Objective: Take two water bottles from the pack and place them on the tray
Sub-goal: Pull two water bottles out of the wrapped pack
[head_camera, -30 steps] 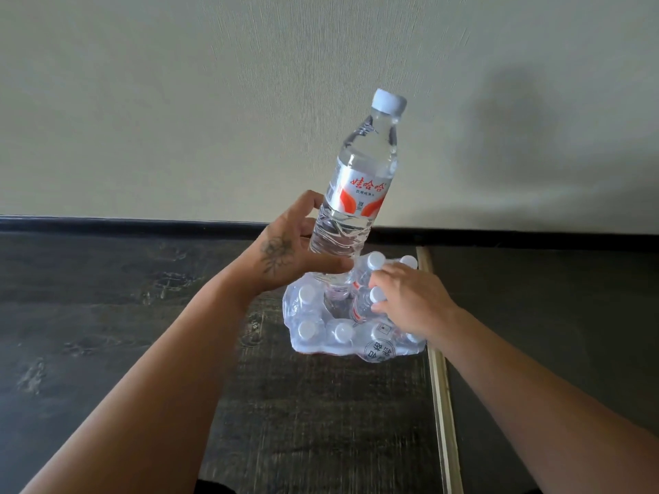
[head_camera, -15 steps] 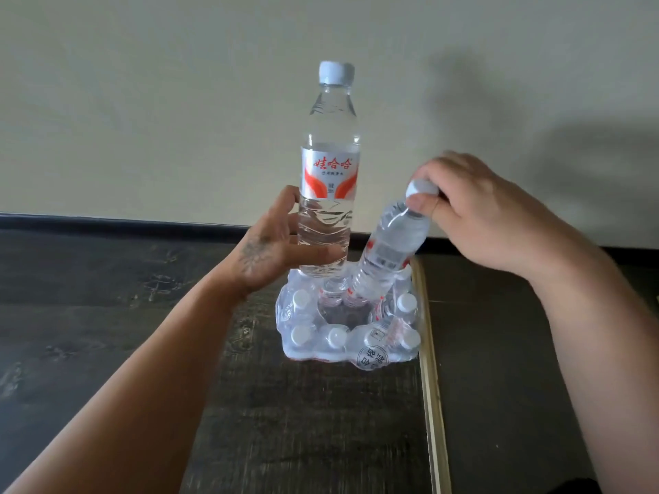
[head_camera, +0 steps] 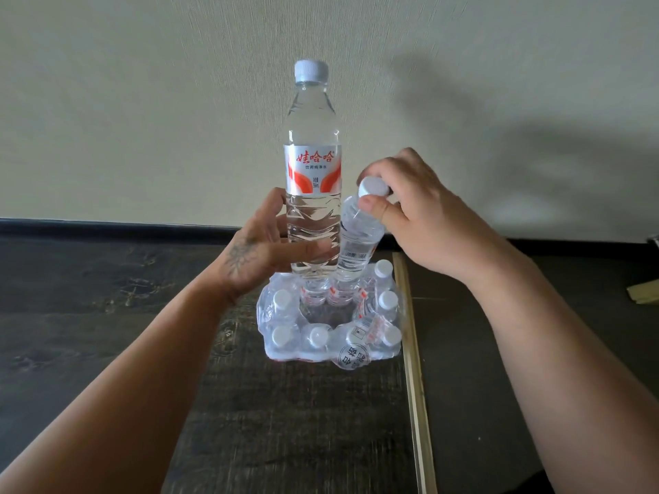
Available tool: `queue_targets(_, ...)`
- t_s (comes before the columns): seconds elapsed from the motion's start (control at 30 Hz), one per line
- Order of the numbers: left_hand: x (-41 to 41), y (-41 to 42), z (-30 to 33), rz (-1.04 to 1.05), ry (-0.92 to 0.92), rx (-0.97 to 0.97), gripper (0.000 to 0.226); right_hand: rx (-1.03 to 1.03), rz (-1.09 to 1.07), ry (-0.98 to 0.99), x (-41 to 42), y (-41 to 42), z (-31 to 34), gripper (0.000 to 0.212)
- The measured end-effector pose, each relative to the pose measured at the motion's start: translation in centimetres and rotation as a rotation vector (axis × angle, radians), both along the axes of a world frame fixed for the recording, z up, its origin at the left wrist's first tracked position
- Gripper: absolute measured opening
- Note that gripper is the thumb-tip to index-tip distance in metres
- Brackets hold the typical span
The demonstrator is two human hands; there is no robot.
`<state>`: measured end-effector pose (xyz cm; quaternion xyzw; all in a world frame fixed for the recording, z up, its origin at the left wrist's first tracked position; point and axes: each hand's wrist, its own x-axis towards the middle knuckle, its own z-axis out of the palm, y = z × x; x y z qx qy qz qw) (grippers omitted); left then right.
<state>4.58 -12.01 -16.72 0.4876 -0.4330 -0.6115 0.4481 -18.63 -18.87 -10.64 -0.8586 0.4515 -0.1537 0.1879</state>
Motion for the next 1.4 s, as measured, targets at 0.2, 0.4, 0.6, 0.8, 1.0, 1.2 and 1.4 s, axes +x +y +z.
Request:
queue_targets(0.2, 0.4, 0.0, -0.4, 0.013, -0.025, -0.008, 0.082, 0.378, -0.092, -0.326, 0.5, -0.4, -4.0, 0.047)
queue_targets(0.4, 0.2, 0.0, -1.2, 0.059, -0.058, -0.026, 0.071, 0.518, -0.254, -0.494, 1.1, -0.5, -8.6, 0.085)
queue_targets(0.6, -0.6, -0.1, -1.9, 0.044, -0.088, -0.022, 0.082, 0.587, -0.288, -0.272, 0.5, -0.1, -11.8, 0.069)
queue_targets(0.8, -1.3, -0.7, -2.0, 0.005, -0.114, -0.043, 0.078, 0.539, -0.309, -0.279, 0.3, 0.5, -13.7, 0.053)
queue_targets(1.0, 0.1, -0.5, -2.4, 0.001, -0.069, 0.008, 0.069, 0.531, -0.373, -0.334, 0.6, 0.5, -13.7, 0.075)
queue_targets(1.2, 0.6, -0.3, -3.1, -0.009, 0.051, 0.087, 0.065, 0.74, -0.413, -0.59, 0.5, 1.2, -12.8, 0.095)
queue_targets(1.4, 0.4, -0.5, -2.6, 0.011, 0.079, 0.099, 0.062, 0.916, -0.375, -0.836, 1.0, 2.5, -12.6, 0.08)
